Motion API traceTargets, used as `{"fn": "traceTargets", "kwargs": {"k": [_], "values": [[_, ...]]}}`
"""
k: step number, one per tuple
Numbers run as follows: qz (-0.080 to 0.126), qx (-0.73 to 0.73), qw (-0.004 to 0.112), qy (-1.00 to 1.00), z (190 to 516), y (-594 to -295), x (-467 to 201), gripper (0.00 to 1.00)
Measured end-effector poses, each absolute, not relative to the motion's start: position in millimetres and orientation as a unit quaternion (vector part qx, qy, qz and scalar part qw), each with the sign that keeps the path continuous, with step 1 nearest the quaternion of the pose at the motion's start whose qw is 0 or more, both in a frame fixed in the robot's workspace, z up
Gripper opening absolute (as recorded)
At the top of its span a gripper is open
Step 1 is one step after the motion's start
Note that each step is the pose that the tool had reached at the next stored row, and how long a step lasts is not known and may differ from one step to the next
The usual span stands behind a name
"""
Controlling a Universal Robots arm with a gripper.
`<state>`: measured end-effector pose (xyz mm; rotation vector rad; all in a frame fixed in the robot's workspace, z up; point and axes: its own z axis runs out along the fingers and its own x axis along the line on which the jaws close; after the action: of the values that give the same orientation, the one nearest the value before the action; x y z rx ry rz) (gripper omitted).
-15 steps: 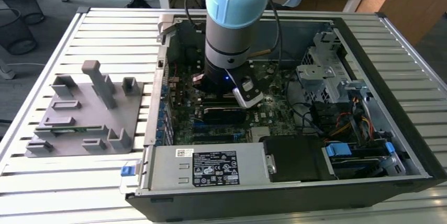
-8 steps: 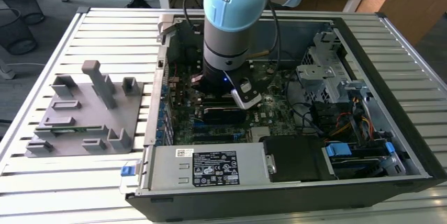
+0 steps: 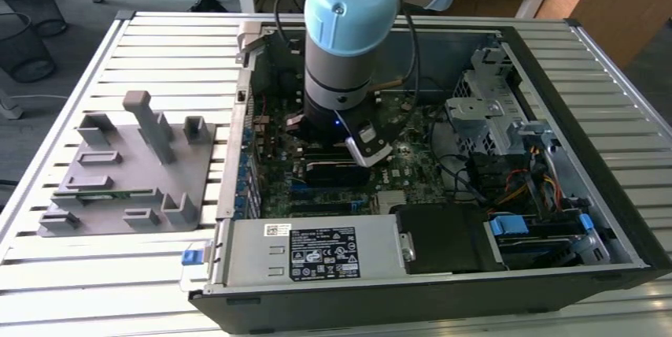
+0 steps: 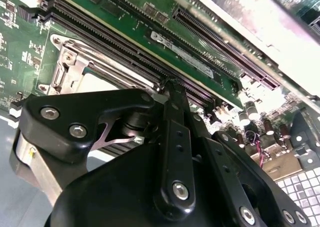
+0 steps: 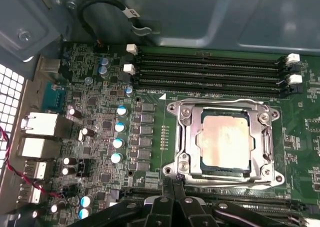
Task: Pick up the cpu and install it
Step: 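Install the second cpu locking lever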
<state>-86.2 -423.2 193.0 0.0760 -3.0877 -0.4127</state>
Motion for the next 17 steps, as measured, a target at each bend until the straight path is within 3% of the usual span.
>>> {"fn": "traceTargets", "kwargs": {"k": [17], "values": [[-0.140, 0.025, 0.013, -0.990, 190.2, -420.1, -90.3, 0.12]]}}
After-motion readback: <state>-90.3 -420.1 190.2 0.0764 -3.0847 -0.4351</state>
